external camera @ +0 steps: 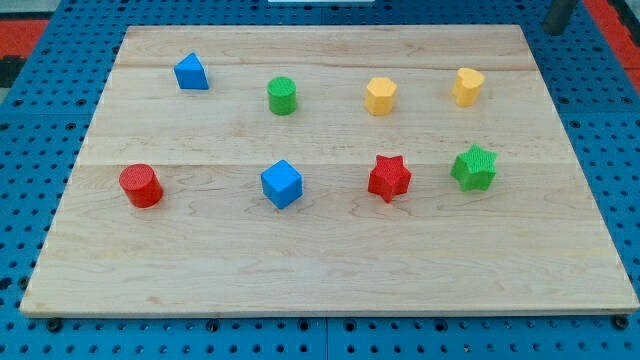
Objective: Move your arm towards the yellow heart
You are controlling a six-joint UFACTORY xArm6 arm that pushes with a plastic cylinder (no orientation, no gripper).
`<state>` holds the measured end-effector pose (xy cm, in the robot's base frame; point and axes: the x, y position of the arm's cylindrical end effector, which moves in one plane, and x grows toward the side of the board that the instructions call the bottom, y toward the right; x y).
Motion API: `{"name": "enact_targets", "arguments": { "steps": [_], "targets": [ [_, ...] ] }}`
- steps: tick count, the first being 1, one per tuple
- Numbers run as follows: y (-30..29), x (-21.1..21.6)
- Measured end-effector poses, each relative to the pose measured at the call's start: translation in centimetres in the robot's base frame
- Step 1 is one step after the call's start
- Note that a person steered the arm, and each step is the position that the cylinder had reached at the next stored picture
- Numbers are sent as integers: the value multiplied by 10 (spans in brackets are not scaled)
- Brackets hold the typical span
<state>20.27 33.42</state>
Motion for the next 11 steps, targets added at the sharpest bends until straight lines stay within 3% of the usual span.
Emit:
{"name": "enact_targets", "arguments": {
  "steps": [4, 6, 7, 9, 10, 11],
  "targets": [
    [3, 0],
    [-26, 97],
    [-31, 126],
    [-100, 141],
    [-167, 149],
    [-189, 134]
  ]
}}
